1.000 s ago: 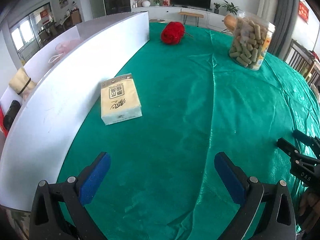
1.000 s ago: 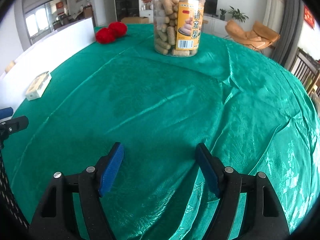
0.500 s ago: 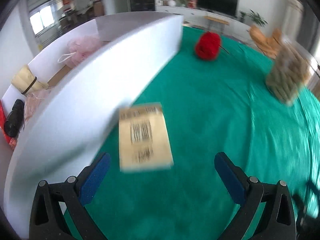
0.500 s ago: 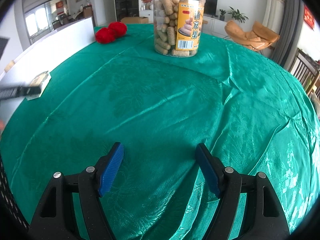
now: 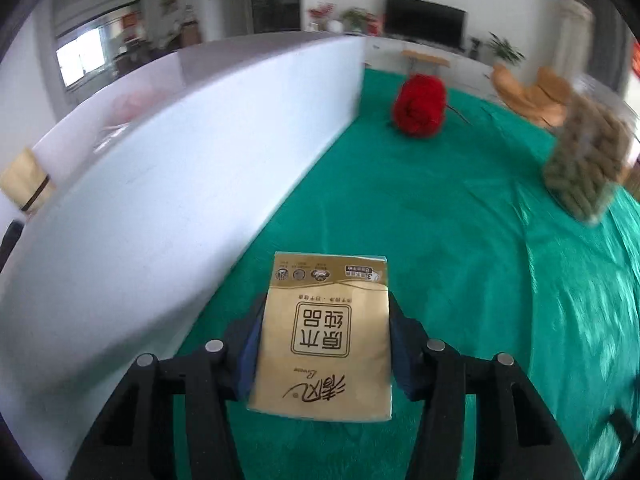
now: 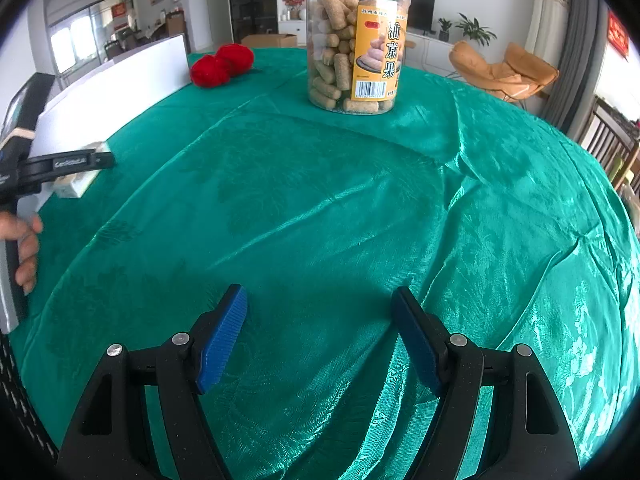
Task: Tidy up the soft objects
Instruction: 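Grasp the beige tissue pack with the left tool while the right tool grasps the red yarn ball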
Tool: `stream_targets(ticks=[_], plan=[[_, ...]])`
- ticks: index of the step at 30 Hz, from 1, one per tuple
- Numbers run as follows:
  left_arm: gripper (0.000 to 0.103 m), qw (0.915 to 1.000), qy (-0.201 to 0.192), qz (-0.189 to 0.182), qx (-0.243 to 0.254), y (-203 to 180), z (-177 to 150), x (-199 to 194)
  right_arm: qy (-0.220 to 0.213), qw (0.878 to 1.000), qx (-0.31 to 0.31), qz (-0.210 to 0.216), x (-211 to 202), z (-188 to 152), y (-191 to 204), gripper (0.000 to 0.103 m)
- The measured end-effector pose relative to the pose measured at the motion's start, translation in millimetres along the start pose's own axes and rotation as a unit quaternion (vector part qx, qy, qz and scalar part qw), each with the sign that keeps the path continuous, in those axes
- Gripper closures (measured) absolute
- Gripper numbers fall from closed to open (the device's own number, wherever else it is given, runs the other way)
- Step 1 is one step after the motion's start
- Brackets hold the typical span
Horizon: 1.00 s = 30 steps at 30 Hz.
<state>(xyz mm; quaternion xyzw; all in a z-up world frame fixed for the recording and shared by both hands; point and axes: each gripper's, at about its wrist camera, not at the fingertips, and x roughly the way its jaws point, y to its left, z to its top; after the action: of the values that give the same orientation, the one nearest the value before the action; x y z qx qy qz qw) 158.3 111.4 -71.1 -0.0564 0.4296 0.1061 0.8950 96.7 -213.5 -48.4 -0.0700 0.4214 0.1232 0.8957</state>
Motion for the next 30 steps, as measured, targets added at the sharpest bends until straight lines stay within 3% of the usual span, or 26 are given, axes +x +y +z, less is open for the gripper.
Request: stream_targets(ticks=[2, 4, 6, 9, 13, 16, 19, 23, 24, 30], plan=[[0.050, 0.9997, -0.003, -0.009, 0.021, -2.3, -9.9, -7.7, 0.001, 1.000, -0.004, 0.002, 1.3, 5.0, 2.2, 0.026], [0.050, 0.9998, 0.002, -0.018, 0.010, 2.0, -14.8, -12.5, -0.008, 0.999, -0.035, -0.005, 2.0, 26.7, 15.7, 0.026], [0.050, 0.9999, 0.001, -0.016, 0.006, 2.1, -17.1, -12.8, -0.021, 0.997, -0.073, -0.003, 4.8, 68.0, 38.8, 0.026], [0.049, 0.9999, -0.003, -0.011, 0.012, -3.5, -20.0, -15.4, 0.008, 0.995, -0.094, 0.033, 34.9, 160.0, 75.8, 0.026], [0.049, 0.9998, -0.003, -0.015, 0.009, -0.7, -19.3, -16.1, 0.034, 0.995, -0.020, 0.090, 86.7, 258.3, 92.8, 0.026], [0.049, 0.9998, -0.003, -0.016, 0.009, -0.1, -19.4, -16.7, 0.063, 0.991, 0.042, 0.111, 134.0, 303.3, 103.9, 0.026], [0.049, 0.9998, -0.003, -0.017, 0.010, -0.4, -18.2, -15.2, 0.088, 0.989, 0.072, 0.098, 179.0, 320.3, 118.9, 0.026], [0.049, 0.9998, -0.003, -0.019, 0.009, -1.3, -16.4, -13.1, 0.117, 0.986, 0.079, 0.092, 220.9, 319.2, 130.4, 0.030], [0.049, 0.9998, -0.003, -0.020, 0.010, -1.4, -16.2, -13.0, 0.123, 0.987, 0.070, 0.081, 228.1, 317.0, 132.7, 0.054], [0.048, 0.9998, -0.002, -0.017, 0.012, -2.1, -11.3, -11.1, 0.094, 0.990, 0.052, 0.087, 193.0, 324.2, 121.4, 0.056]])
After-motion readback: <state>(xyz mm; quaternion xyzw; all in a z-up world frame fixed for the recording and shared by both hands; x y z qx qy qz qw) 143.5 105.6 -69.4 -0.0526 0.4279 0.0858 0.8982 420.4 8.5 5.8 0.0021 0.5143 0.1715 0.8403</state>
